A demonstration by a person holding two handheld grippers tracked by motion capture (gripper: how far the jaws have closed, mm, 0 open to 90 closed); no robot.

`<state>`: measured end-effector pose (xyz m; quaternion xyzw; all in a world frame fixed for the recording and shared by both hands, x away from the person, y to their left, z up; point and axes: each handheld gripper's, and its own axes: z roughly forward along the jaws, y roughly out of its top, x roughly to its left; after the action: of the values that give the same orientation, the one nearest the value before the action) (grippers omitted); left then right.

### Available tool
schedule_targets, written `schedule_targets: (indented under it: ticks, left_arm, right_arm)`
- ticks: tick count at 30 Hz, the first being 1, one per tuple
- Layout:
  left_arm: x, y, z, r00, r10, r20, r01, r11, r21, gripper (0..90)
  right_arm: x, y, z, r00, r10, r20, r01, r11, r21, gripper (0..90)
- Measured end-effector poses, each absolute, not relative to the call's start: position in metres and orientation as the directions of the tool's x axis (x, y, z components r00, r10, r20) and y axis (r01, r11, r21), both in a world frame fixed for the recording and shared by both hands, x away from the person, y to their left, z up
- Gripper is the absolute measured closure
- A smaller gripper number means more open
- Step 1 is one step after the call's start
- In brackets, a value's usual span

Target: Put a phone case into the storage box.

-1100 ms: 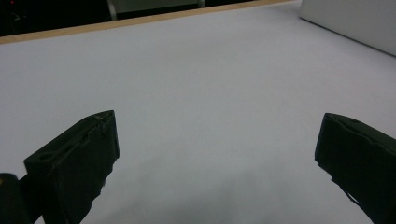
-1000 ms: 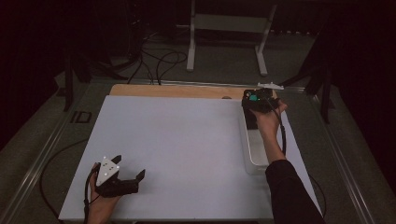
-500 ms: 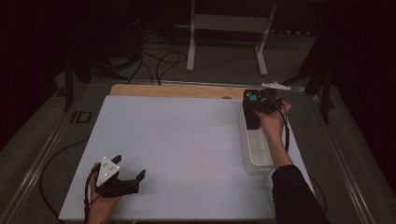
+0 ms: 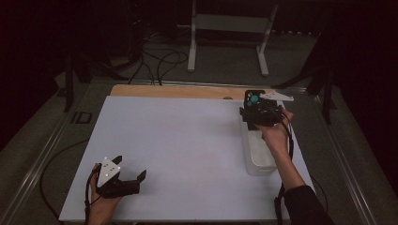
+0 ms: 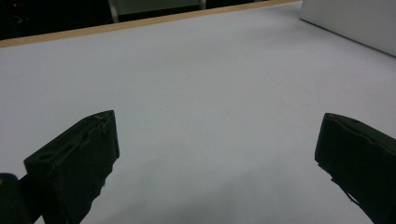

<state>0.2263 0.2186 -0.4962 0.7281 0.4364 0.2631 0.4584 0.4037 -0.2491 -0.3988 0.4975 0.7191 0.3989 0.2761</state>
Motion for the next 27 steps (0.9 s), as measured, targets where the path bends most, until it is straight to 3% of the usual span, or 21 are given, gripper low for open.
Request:
schedule_targets:
  ticks: [9, 14, 21, 27]
  left_arm:
    - [0.225, 0.221, -0.494, 0.476, 0.879, -0.019, 0.388, -0.19, 0.902, 0.3]
    - [0.224, 0.224, -0.491, 0.468, 0.883, -0.02, 0.379, -0.18, 0.908, 0.3]
    - [0.22, 0.225, -0.482, 0.478, 0.878, -0.017, 0.348, -0.172, 0.921, 0.3]
    - [0.216, 0.228, -0.474, 0.477, 0.879, -0.018, 0.324, -0.156, 0.933, 0.3]
  right_arm:
    - [0.362, -0.239, -0.397, -0.456, 0.89, 0.028, 0.452, 0.204, 0.868, 7.9]
    - [0.308, -0.247, -0.417, -0.511, 0.859, 0.012, 0.371, 0.208, 0.905, 8.0]
    - [0.26, -0.264, -0.445, -0.536, 0.844, 0.012, 0.312, 0.185, 0.932, 7.9]
    - [0.242, -0.271, -0.461, -0.539, 0.842, 0.023, 0.3, 0.166, 0.939, 7.9]
